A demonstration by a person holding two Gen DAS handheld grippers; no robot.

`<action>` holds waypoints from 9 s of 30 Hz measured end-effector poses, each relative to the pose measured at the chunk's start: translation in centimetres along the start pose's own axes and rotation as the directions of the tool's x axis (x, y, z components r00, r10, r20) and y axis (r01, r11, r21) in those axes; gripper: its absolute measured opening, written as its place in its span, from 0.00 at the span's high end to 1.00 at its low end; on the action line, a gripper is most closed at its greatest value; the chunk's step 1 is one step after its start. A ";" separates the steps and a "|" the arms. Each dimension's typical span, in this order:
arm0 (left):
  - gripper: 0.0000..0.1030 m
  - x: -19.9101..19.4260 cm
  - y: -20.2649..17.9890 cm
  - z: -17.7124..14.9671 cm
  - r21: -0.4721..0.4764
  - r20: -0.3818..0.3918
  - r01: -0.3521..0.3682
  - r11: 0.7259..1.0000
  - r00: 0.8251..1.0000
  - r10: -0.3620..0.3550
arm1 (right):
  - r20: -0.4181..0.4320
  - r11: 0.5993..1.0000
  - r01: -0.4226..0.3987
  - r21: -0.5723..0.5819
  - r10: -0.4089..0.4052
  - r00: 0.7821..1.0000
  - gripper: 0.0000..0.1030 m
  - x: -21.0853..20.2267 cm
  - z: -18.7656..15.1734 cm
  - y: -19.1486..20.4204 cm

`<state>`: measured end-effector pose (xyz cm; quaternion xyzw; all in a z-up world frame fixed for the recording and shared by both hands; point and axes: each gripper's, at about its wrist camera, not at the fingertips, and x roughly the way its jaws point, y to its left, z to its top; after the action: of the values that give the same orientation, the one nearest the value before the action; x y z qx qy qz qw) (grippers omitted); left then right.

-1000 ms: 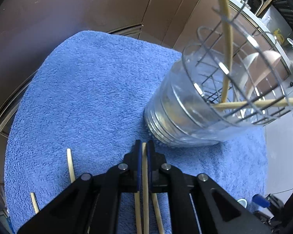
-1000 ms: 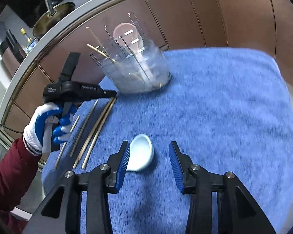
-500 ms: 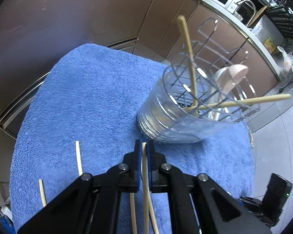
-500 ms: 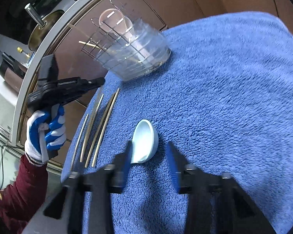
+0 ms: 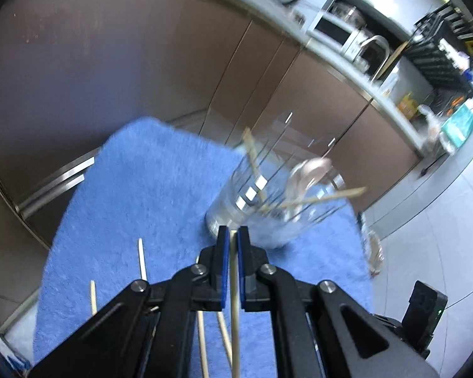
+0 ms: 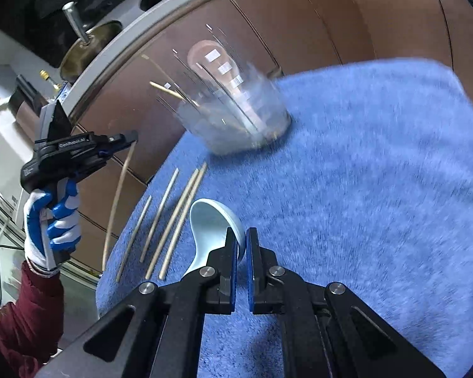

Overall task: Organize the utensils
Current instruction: 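Lift the chopstick into the holder with the left tool while the right tool drops the spoon in, then move both open tools back down toward the loose chopsticks on the towel, then grasp a wooden chopstick with the left tool while the right tool grasps another, then lift both chopsticks into the glass holder and open both tools to release them, then move both open tools back down toward the last two chopsticks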

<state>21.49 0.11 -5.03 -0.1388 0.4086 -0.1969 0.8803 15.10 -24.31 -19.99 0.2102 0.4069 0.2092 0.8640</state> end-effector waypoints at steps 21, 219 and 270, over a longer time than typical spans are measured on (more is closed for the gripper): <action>0.96 -7.1 -10.8 11.5 0.119 0.642 -0.019 0.993 0.764 -0.062 | 0.544 0.861 0.425 -0.280 -0.222 0.809 0.95 -7.8 15.8 10.7; 0.59 -10.9 -5.0 3.2 -0.012 0.651 -0.265 0.964 0.730 0.209 | 0.567 0.903 0.256 -0.345 -0.017 0.823 0.73 -3.5 13.3 17.4; 0.40 -21.6 -8.8 -13.7 0.100 0.599 -0.526 0.845 0.710 0.371 | 0.516 0.933 0.228 -0.277 -0.056 0.855 0.00 -12.6 -3.5 19.7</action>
<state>-3.88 1.09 4.25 0.0326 0.1250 0.0216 0.9914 1.26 -14.12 -3.82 0.0793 0.1431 0.1471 0.9755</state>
